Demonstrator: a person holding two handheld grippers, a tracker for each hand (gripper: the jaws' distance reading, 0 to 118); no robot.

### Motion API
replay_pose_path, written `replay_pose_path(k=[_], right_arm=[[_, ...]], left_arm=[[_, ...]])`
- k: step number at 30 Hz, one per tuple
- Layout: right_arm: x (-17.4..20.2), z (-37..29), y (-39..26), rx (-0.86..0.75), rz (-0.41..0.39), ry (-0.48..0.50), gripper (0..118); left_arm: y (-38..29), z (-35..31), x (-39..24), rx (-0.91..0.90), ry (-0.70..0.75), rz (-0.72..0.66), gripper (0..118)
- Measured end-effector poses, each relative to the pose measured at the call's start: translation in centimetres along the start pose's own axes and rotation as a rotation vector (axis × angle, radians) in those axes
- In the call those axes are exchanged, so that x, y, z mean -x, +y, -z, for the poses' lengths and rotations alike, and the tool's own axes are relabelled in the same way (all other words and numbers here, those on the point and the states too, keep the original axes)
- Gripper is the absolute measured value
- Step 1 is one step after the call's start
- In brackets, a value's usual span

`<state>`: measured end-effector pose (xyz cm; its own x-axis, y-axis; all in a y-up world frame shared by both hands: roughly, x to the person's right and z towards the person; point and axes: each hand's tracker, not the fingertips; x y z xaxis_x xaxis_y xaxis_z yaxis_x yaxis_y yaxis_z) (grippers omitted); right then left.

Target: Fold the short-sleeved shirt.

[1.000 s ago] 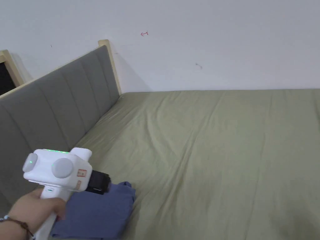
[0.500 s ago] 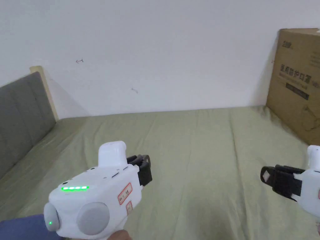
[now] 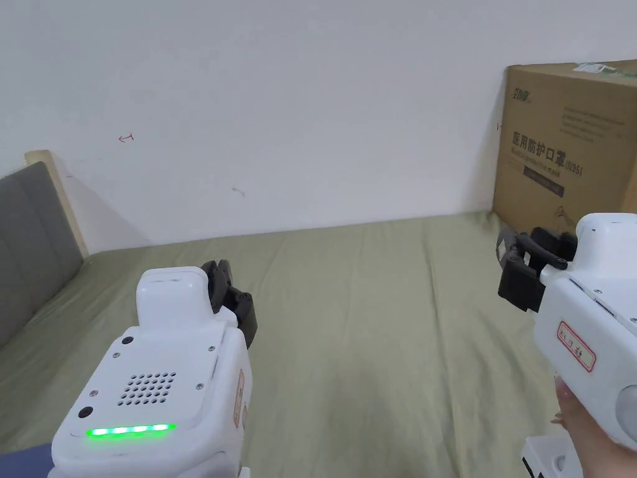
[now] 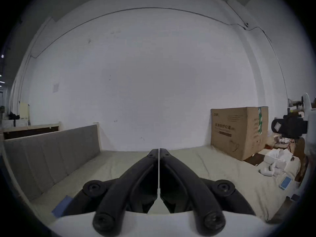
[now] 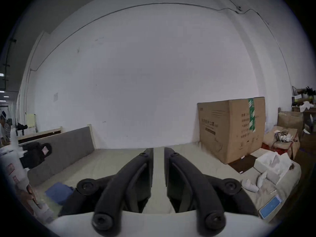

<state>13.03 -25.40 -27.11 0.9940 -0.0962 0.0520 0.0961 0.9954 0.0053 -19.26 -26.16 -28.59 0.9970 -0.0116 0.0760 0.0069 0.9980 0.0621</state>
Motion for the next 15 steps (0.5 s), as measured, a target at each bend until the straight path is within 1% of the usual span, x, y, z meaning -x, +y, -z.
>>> replay_pose_path(k=[1,2,4,5,6,7,9,11,12,14,15], right_arm=[[0.1,0.0,-0.2,0.000,-0.012,-0.008,29],[0.4,0.0,-0.5,-0.001,-0.024,-0.016,31],[0.9,0.0,-1.1,0.010,-0.053,-0.031,35],[1.0,0.2,-1.3,0.023,-0.062,-0.031,37],[1.1,0.4,-1.5,0.044,-0.071,-0.016,50],[1.1,0.4,-1.6,0.047,-0.070,-0.008,67],[1.3,0.4,-2.1,0.044,-0.076,-0.008,75],[1.3,0.4,-2.2,0.046,-0.081,-0.010,83],[1.2,0.4,-2.3,0.043,-0.077,-0.003,91],[1.2,0.3,-2.5,0.033,-0.082,0.001,113],[1.1,0.3,-2.4,0.029,-0.086,-0.001,118]], left_arm=[[0.0,0.1,0.0,0.006,0.002,-0.006,8],[0.0,0.1,0.2,0.016,0.004,-0.010,17],[-0.2,0.5,0.2,0.043,0.005,-0.017,50],[-0.4,0.8,0.2,0.057,0.003,-0.022,70],[-0.8,0.8,0.5,0.065,0.002,-0.032,98],[-1.0,0.7,0.5,0.062,0.004,-0.037,112],[-1.3,0.5,0.5,0.053,0.005,-0.044,116],[-1.6,0.6,0.5,0.061,0.001,-0.031,117],[-1.7,0.8,0.4,0.065,0.000,-0.016,117],[-2.0,1.1,0.5,0.078,-0.006,-0.002,117],[-2.2,1.2,0.4,0.080,-0.011,-0.001,117]])
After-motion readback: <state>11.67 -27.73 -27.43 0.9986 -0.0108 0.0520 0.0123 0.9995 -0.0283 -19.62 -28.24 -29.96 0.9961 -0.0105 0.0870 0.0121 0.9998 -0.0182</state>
